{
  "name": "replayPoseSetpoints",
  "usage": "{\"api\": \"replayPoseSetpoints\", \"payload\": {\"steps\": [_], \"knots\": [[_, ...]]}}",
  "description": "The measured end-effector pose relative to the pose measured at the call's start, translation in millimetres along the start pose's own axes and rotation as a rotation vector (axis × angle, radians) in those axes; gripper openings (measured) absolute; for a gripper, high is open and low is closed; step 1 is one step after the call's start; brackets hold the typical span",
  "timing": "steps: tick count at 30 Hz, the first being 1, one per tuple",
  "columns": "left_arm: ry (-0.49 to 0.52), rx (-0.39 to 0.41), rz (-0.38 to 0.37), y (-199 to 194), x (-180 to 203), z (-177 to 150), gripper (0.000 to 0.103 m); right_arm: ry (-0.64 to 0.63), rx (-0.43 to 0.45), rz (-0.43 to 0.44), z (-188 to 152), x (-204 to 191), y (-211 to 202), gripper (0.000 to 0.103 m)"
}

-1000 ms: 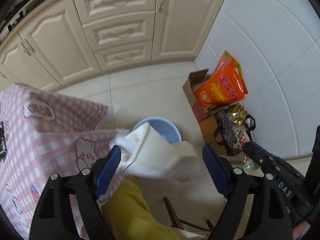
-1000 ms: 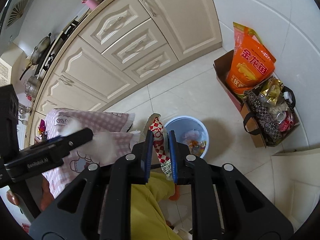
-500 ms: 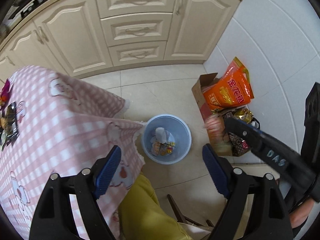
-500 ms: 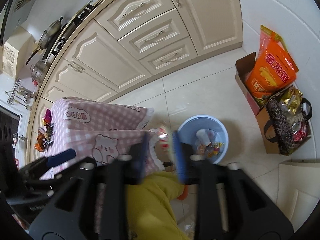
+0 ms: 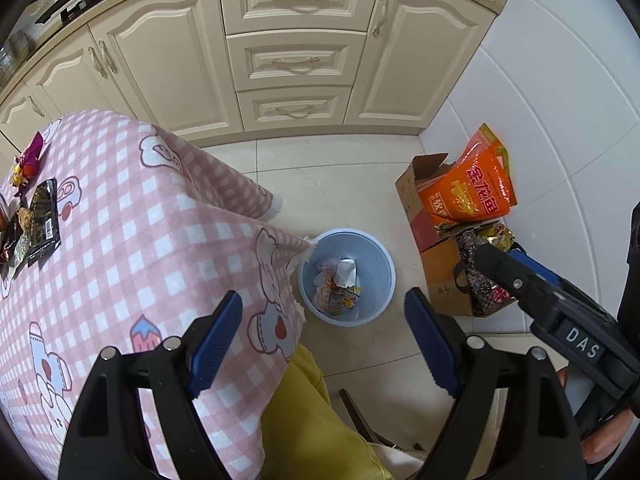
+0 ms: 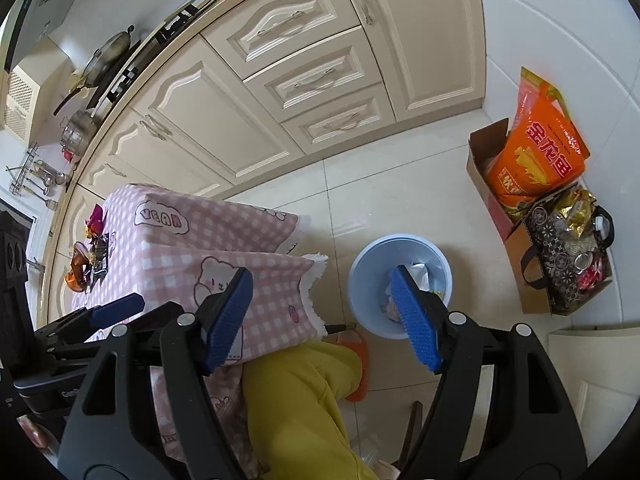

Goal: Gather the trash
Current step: 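Move both tools back over the table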

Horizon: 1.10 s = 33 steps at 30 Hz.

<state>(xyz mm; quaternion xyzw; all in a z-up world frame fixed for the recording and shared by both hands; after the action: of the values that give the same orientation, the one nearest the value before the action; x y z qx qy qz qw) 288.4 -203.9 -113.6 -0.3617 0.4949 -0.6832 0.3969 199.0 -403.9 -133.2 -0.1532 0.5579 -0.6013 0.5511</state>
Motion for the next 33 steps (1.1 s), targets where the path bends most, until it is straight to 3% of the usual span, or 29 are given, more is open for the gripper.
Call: {"api": "replayPoseSetpoints", "payload": {"steps": [9, 16, 33], "knots": [[-0.01, 0.029, -0.005, -19.4, -14.9, -15.4, 0.081, -0.026, -0.005, -0.001, -10.5, -19.7, -6.7, 0.071], [-0.044, 0.055, 0.01, -37.9, -43.0, -26.9, 0.081, -0.083, -0.004, 0.028, -15.5, -58.6, -3.5, 0.071], [-0.299, 0.112, 0.06, -78.0, -189.8, -57.7, 0.081, -0.337, -0.082, 0.097, -28.0, -213.0, 41.7, 0.071]]}}
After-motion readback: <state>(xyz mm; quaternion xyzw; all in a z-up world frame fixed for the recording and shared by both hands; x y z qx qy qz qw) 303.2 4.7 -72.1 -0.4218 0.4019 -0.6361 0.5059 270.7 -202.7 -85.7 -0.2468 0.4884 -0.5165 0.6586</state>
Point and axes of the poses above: each gripper's, at about its wrist camera, not at the fingertips, and y roughly the way its jaws point, x to its right, z to its top, the point moved 2 cm from there along y, roughly the way its jaws point, and after that the axes turned 5 degrees about -x, right-handed, at the moved point
